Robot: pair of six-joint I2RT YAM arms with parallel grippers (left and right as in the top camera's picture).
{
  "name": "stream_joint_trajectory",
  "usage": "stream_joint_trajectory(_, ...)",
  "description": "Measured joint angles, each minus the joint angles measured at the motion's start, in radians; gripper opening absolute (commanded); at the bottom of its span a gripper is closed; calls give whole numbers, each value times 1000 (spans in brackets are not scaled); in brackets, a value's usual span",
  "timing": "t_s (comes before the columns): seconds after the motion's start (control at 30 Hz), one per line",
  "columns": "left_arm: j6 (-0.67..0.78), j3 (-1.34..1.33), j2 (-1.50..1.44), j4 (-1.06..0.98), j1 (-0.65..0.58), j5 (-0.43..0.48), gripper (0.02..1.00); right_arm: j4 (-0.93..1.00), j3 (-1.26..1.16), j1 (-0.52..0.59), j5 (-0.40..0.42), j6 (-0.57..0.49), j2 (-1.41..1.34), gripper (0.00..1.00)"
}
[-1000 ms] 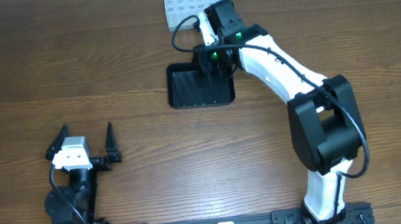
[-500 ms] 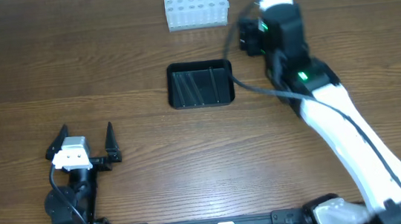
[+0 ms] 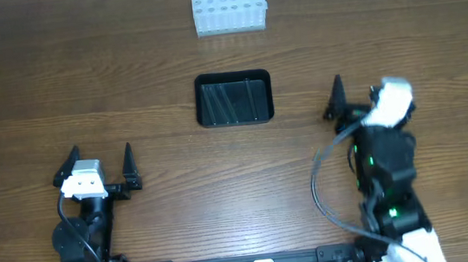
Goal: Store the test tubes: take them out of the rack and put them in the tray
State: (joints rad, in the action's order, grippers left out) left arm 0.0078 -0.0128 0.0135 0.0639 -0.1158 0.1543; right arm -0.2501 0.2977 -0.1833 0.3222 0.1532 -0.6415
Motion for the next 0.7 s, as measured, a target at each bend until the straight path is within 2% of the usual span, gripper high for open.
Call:
stream_joint_trajectory(0.17,0,0,0,0,0,0,996,-27,-164,0,3,-19,216,991)
stream_joint_trajectory(0.33,0,0,0,0,0,0,1000,92,-246,0,3,-54,406,991)
stream_joint_trajectory(0.57,0,0,0,0,0,0,1000,232,-283,-5,3,-82,524,991)
stream_joint_trajectory(0.7,0,0,0,0,0,0,1000,287,-286,-48,3,-145,546,993)
